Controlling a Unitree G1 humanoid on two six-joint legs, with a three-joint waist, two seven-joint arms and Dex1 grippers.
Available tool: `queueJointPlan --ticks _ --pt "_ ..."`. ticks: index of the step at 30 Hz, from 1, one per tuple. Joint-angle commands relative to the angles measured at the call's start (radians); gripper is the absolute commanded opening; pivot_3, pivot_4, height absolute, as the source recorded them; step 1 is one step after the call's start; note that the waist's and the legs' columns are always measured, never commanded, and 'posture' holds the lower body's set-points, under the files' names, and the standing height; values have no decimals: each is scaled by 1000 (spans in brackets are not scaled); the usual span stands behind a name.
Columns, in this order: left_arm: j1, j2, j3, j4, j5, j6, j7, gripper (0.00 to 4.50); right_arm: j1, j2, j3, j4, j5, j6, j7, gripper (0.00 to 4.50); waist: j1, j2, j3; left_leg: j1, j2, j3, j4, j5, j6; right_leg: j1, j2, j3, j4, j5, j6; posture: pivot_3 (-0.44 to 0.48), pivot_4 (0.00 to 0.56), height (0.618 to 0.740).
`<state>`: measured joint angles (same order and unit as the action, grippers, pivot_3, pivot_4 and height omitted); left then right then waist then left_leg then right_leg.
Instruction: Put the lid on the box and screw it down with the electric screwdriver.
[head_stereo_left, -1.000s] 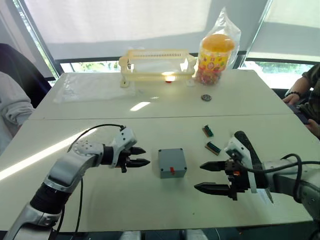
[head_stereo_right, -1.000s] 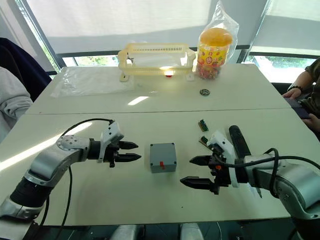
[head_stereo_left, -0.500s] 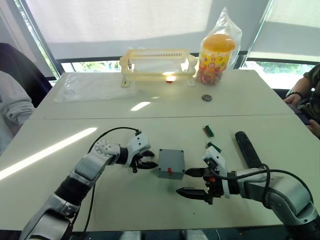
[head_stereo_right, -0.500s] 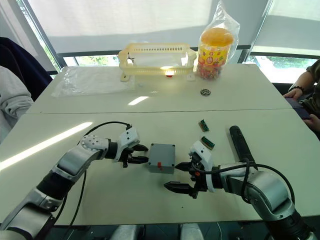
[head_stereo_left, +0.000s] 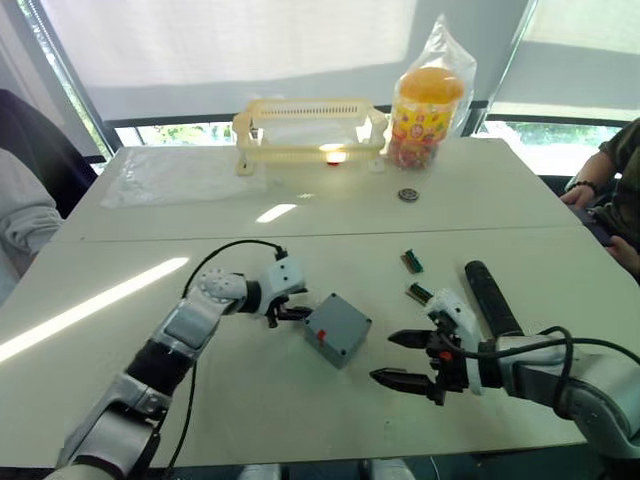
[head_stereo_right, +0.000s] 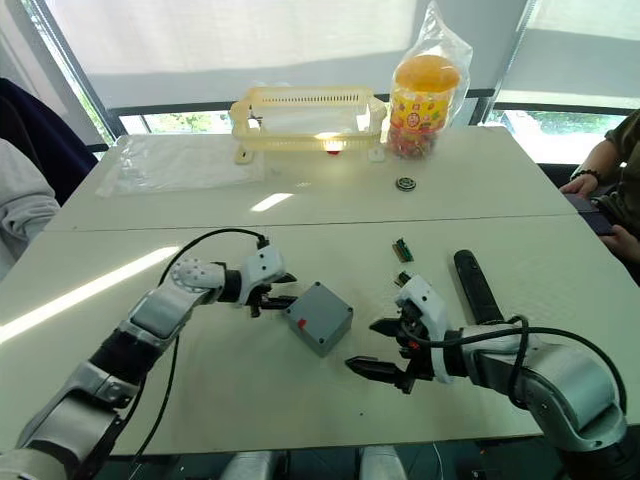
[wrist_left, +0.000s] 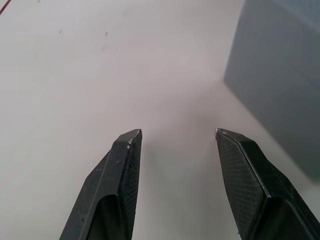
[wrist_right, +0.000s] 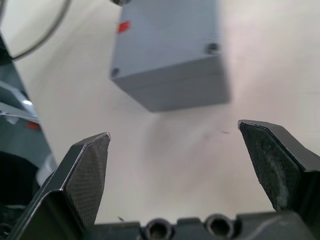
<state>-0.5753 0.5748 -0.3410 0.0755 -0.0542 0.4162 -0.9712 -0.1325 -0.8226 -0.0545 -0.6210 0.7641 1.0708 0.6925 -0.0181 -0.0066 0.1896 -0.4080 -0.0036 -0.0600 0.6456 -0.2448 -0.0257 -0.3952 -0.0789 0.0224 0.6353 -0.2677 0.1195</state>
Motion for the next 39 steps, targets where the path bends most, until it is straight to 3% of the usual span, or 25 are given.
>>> queueJointPlan --ticks 1,5,9,14,22,32,39 --pt "66 63 21 -130 -26 58 -51 2349 -20 -16 11 22 -38 -75 37 4469 3 0 0 0 0 0 0 0 0 0 0 0 1 0 0 0 150 740" --pt "184 146 66 -340 -128 187 -105 2349 -89 8 127 133 -143 -193 92 4469 1 0 0 0 0 1 0 0 0 0 -1 1 0 0 0 0 150 740" --pt "213 156 59 -397 -153 230 -101 2349 -127 19 205 221 -225 -285 148 4469 12 0 0 0 -1 0 1 0 0 1 -1 0 0 0 -1 0 150 740" --pt "177 88 13 -322 -103 196 -39 2349 -151 39 239 266 -253 -332 198 4469 10 0 0 -1 -1 1 2 0 0 2 -2 1 -1 0 -1 0 150 740" --pt "77 -23 -18 -145 -52 97 0 2349 -116 53 238 189 -230 -300 204 4469 10 0 0 0 -1 0 2 0 0 2 -1 0 -1 0 0 0 150 740" --pt "41 -63 -32 -87 -16 42 -5 2349 -34 64 202 84 -199 -233 156 4469 10 0 0 0 -1 0 2 0 0 2 -1 0 -1 0 0 0 150 740" --pt "42 -57 -25 -100 -15 51 -23 2349 -37 61 189 104 -221 -240 131 4469 10 0 0 0 -1 0 2 0 0 2 -1 0 -1 0 0 0 150 740"
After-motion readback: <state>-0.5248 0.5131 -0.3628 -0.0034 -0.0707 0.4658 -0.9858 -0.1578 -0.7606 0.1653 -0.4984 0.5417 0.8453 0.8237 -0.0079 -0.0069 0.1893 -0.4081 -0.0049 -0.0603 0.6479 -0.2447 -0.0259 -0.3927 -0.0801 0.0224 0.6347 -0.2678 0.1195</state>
